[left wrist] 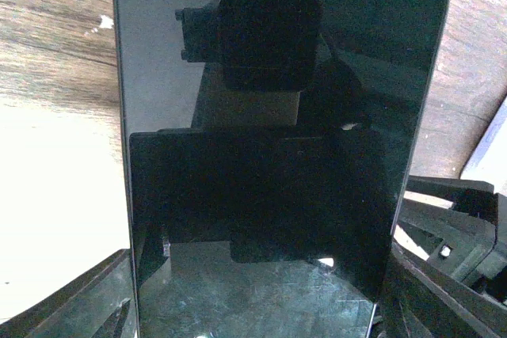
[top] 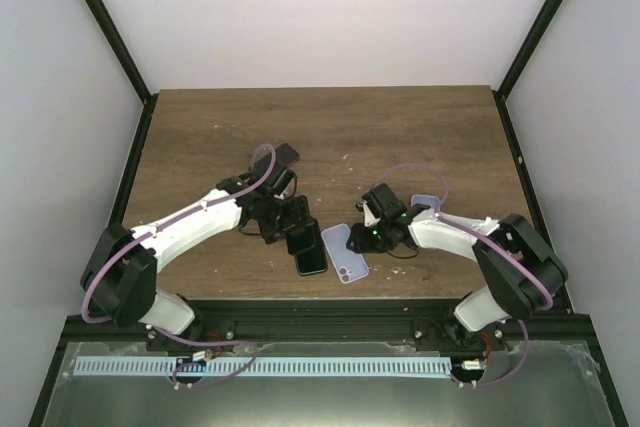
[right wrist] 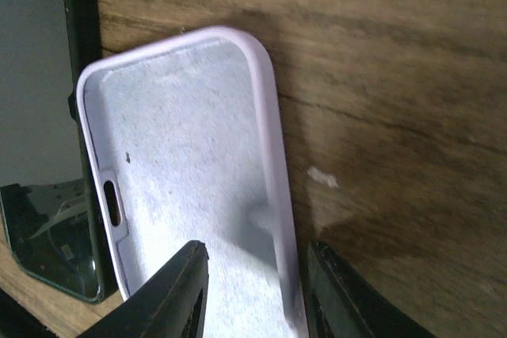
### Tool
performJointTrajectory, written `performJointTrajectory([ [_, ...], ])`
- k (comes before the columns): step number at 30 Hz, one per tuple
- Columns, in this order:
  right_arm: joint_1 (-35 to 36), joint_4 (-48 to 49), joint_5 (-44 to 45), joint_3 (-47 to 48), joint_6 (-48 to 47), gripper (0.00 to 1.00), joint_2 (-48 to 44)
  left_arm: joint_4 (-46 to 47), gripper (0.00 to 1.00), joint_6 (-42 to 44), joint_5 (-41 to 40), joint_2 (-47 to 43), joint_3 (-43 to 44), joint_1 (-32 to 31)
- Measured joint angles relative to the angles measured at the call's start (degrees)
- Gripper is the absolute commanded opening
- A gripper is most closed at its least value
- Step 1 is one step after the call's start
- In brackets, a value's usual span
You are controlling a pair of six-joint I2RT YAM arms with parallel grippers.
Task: Put the phone into the phone case
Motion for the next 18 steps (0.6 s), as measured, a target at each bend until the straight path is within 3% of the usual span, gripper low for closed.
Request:
performJointTrajectory([
  [5,1.5,-1.0,2.4,3.4,0.8,0.15,3.5,-0.7,0.55,1.2,0.0,-0.3,0.0,1.2],
  [11,1.6,-4.1,7.0,4.8,4.3,0.01,4.2,-1.3,0.55,2.5,-0.7,-1.9,0.0,2.0],
  [18,1.8,-6.2,9.9,3.9,12.3,0.01,0.7,-1.2,0.54,3.1,-0.4,-2.2,-0.3,2.0],
])
